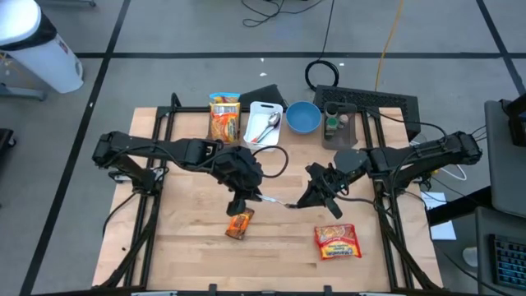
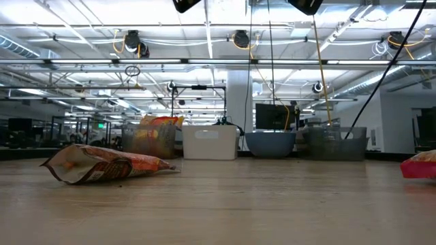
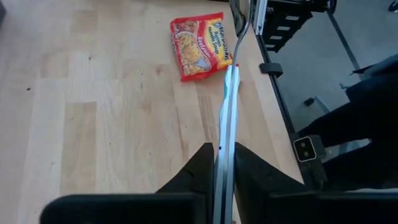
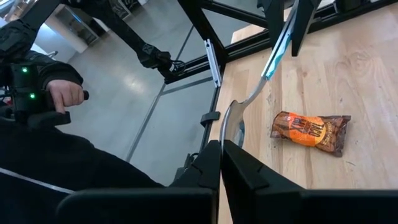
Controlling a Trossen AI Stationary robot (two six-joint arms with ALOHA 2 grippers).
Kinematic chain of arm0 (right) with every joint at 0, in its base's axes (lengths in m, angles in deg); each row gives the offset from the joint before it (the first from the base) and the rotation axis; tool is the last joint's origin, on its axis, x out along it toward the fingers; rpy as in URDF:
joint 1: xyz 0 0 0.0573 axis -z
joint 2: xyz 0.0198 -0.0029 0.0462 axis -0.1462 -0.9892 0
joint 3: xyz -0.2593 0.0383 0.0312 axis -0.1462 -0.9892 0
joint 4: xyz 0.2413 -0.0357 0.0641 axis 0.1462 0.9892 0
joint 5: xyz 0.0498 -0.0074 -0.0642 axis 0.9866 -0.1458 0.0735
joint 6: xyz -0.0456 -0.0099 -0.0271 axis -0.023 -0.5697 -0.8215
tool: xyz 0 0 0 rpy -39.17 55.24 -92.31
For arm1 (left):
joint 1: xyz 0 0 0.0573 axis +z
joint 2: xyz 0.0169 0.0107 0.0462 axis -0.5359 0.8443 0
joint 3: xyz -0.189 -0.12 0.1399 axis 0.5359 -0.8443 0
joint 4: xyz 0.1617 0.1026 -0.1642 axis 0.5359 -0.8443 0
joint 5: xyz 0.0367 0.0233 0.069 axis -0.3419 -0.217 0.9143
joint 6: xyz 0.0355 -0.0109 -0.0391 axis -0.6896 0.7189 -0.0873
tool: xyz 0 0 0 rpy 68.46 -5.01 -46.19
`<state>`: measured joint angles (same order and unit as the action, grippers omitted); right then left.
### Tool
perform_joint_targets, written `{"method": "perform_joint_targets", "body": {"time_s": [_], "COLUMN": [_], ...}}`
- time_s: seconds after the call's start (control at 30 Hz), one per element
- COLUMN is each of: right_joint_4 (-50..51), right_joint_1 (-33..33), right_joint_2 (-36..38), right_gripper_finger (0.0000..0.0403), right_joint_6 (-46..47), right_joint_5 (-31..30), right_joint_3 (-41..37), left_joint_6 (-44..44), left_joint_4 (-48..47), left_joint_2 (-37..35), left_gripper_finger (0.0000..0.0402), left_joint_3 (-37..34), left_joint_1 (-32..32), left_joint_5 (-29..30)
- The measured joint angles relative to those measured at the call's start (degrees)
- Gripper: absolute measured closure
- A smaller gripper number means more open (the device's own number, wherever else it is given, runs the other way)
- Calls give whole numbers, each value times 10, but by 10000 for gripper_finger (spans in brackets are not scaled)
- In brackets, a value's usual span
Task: Pick & Place Food Item
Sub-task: Put the white and blue spoon into the white bin
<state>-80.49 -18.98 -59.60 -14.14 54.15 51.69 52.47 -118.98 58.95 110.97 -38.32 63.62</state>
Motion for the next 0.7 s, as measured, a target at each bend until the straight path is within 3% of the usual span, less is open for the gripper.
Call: {"method": "perform_joint_targets", "body": {"time_s": [0.27, 0.7], "right_joint_4": [-15, -18], "right_joint_1": [1, 34], "right_joint_2": [-1, -1], "right_gripper_finger": [382, 236], "right_joint_6": [11, 17], "right_joint_5": [-15, -76], "right_joint_3": [0, 0], "left_joint_6": [8, 28], "left_joint_4": [5, 5], "left_joint_2": [0, 1], "left_gripper_finger": [363, 364], "left_joint_3": [0, 0], "left_joint_1": [0, 4], "left_joint_5": [-8, 2]}}
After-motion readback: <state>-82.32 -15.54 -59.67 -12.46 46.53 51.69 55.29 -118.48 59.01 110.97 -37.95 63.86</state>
